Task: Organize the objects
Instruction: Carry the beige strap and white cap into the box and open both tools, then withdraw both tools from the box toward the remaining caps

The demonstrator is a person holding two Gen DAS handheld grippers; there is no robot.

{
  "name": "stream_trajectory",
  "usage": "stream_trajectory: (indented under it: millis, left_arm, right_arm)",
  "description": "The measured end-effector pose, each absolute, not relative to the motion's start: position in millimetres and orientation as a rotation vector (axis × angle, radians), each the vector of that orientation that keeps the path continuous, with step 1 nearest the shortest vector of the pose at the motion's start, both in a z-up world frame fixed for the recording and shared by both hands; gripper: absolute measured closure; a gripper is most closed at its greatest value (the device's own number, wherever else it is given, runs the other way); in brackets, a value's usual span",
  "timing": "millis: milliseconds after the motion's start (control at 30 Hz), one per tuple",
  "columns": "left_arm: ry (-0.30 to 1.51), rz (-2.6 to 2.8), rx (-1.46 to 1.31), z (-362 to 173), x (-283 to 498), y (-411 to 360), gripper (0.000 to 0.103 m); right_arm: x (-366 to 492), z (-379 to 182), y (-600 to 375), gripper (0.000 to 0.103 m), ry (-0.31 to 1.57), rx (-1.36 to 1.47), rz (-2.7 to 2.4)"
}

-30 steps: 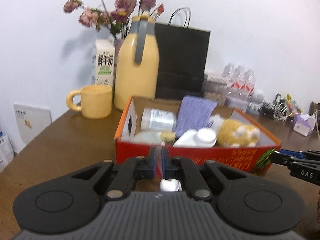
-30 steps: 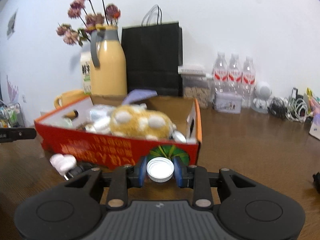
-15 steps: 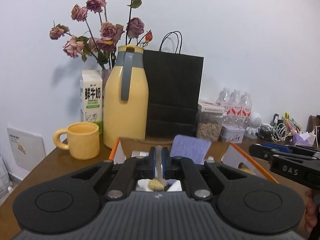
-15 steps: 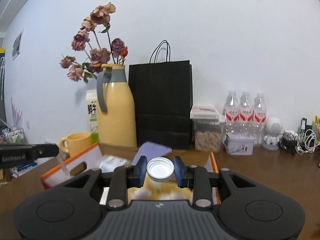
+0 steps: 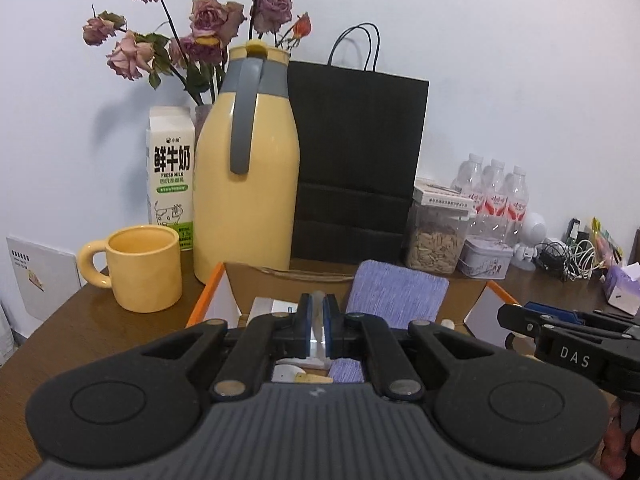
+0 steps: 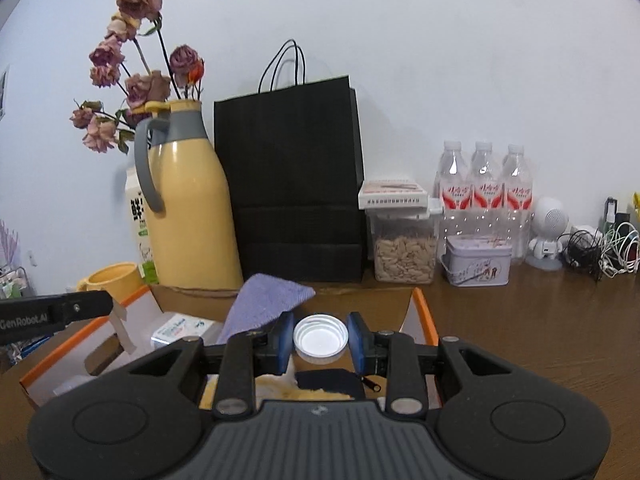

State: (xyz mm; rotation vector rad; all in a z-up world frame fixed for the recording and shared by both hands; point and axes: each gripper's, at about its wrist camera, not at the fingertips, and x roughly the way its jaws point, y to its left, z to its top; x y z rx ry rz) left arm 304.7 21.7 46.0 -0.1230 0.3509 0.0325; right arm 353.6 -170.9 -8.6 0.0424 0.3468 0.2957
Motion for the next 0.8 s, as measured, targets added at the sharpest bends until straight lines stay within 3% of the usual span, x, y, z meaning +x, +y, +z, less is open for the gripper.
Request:
stream_trajectory:
  millis: [100, 167, 200, 233, 300, 367, 400, 800]
  left_arm:
    - [0.354, 0.033, -0.126, 44.9, 304.3, 23.2, 0.095]
    - [0.346, 0.039, -0.123, 44.2, 301.2, 23.3, 0.084]
    - [0.344, 0.042, -0.119, 44.6, 300.2, 22.6, 0.057]
    - [0.338, 0.047, -0.117, 44.6, 298.6, 22.3, 0.022]
    - [0.300, 0.077, -0.111, 45.4, 293.8, 22.0, 0.000]
    - [0.286, 0.093, -0.113, 46.6, 291.8, 22.8, 0.000]
    - [0.292, 0.089, -0.120, 47.3, 293.0, 23.7, 0.000]
    - [0.315, 0.078, -0.126, 45.3, 292.4, 23.4, 0.000]
  right_arm:
    - [355.1, -12.3, -168.8, 0.075, 0.357, 0.033, 0.296]
    - [354.0, -12.5, -168.3, 0.075, 0.360, 0.029, 0.297]
    - [353.1, -12.5, -168.2, 0.074, 0.362, 0.028, 0.297]
    - [351.6, -12.4, -168.1, 0.068, 0.361, 0.027, 0.296]
    - [348.1, -11.7, -168.7, 0.045, 0.354, 0.026, 0.291]
    - [343.9, -11.2, -168.8, 0.006, 0.336, 0.022, 0.276]
    - [341.9, -11.0, -168.5, 0.000, 0.325, 0.015, 0.268]
    - [329.6, -7.0, -164.1, 0.000, 0.301, -0.010, 0.275]
